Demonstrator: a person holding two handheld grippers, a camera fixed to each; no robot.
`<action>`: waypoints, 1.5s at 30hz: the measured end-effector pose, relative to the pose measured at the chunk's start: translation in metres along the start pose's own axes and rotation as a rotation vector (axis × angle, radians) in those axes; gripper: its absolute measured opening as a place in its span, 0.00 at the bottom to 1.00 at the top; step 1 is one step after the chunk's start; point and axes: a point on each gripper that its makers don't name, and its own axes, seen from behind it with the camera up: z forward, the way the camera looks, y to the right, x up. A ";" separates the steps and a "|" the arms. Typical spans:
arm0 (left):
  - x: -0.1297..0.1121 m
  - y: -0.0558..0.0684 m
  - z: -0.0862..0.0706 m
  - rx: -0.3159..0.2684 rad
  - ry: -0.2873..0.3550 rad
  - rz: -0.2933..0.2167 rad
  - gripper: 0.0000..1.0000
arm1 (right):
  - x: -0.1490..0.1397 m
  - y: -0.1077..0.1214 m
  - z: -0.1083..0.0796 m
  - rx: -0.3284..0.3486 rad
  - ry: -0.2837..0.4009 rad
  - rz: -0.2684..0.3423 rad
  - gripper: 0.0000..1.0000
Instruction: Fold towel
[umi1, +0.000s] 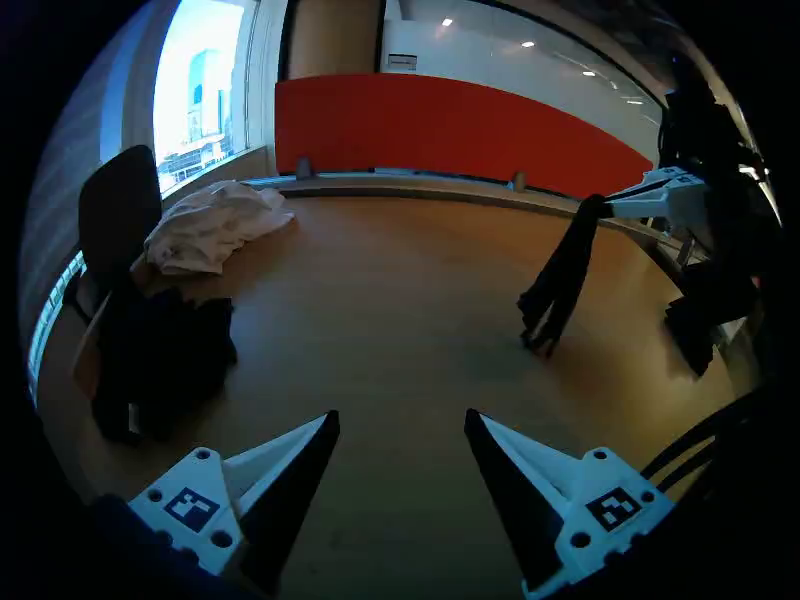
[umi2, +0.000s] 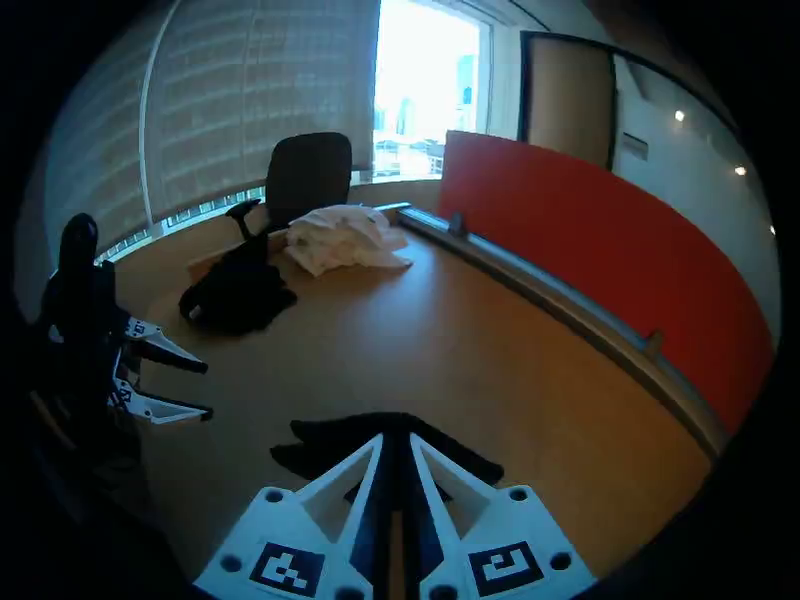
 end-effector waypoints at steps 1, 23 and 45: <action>0.000 0.000 0.000 -0.001 0.000 0.000 0.93 | 0.000 0.001 -0.001 -0.002 0.001 -0.001 0.07; 0.008 0.000 0.007 -0.009 0.001 0.007 0.93 | -0.007 0.054 -0.049 -0.088 0.016 0.047 0.07; 0.016 0.007 0.013 -0.008 -0.003 0.025 0.93 | -0.048 0.159 -0.137 -0.248 -0.002 0.128 0.07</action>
